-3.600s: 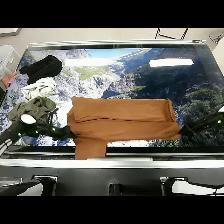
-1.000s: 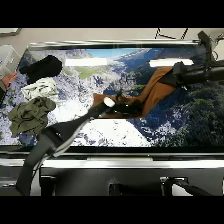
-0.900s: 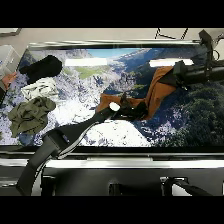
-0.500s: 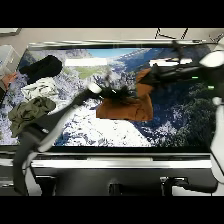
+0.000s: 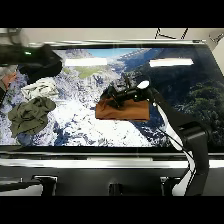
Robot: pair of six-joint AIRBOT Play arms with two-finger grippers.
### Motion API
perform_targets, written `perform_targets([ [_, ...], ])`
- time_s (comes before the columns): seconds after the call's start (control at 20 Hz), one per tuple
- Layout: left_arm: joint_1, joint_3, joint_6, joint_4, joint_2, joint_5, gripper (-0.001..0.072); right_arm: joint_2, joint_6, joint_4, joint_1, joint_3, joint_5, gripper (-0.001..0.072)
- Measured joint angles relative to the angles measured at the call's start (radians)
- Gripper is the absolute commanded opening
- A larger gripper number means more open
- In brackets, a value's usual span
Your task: Fold the clothes and pants, and hang the long-sleeved shirts on hangers.
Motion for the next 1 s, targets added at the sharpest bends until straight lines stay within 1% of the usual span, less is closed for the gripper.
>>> perform_targets([
  [0.1, 0.028, 0.0, 0.018, 0.012, 0.063, -0.021, 0.0022, 0.022, -0.003, -0.019, -0.069, 0.0, 0.026, 0.0626],
  [0.15, 0.037, 0.0, 0.023, 0.017, 0.084, -0.027, 0.0022, 0.05, 0.004, -0.061, -0.129, 0.0, 0.059, 0.0645],
  [0.25, 0.05, 0.0, 0.036, 0.026, 0.117, -0.038, 0.0022, 0.101, 0.034, -0.192, -0.249, 0.001, 0.13, 0.0643],
  [0.3, 0.053, 0.0, 0.04, 0.026, 0.126, -0.046, 0.0022, 0.124, 0.059, -0.284, -0.313, -0.001, 0.182, 0.0644],
  [0.4, 0.055, 0.0, 0.044, 0.029, 0.138, -0.053, 0.0022, 0.15, 0.092, -0.445, -0.409, -0.03, 0.274, 0.0663],
  [0.45, 0.055, 0.0, 0.045, 0.031, 0.141, -0.056, 0.0023, 0.157, 0.094, -0.492, -0.438, -0.058, 0.304, 0.0663],
  [0.55, 0.048, 0.0, 0.048, 0.031, 0.146, -0.063, 0.0023, 0.158, 0.063, -0.522, -0.467, -0.124, 0.318, 0.0664],
  [0.65, 0.038, 0.0, 0.049, 0.031, 0.148, -0.063, 0.0023, 0.135, 0.006, -0.494, -0.467, -0.173, 0.304, 0.0653],
  [0.7, 0.031, 0.0, 0.049, 0.031, 0.148, -0.063, 0.0023, 0.12, -0.016, -0.474, -0.464, -0.186, 0.287, 0.0623],
  [0.75, 0.023, 0.0, 0.05, 0.03, 0.15, -0.063, 0.0022, 0.104, -0.035, -0.449, -0.46, -0.196, 0.271, 0.0558],
  [0.8, 0.014, 0.0, 0.05, 0.03, 0.15, -0.064, 0.0023, 0.091, -0.048, -0.425, -0.458, -0.203, 0.256, 0.0423],
  [0.85, 0.006, 0.0, 0.05, 0.03, 0.149, -0.064, 0.0023, 0.079, -0.061, -0.397, -0.457, -0.207, 0.243, 0.0177],
  [0.9, -0.001, 0.0, 0.05, 0.03, 0.15, -0.064, 0.0023, 0.071, -0.078, -0.371, -0.455, -0.207, 0.242, 0.0035],
  [1.0, -0.013, 0.0, 0.051, 0.03, 0.149, -0.063, 0.0023, 0.062, -0.117, -0.311, -0.456, -0.177, 0.27, 0.0035],
])
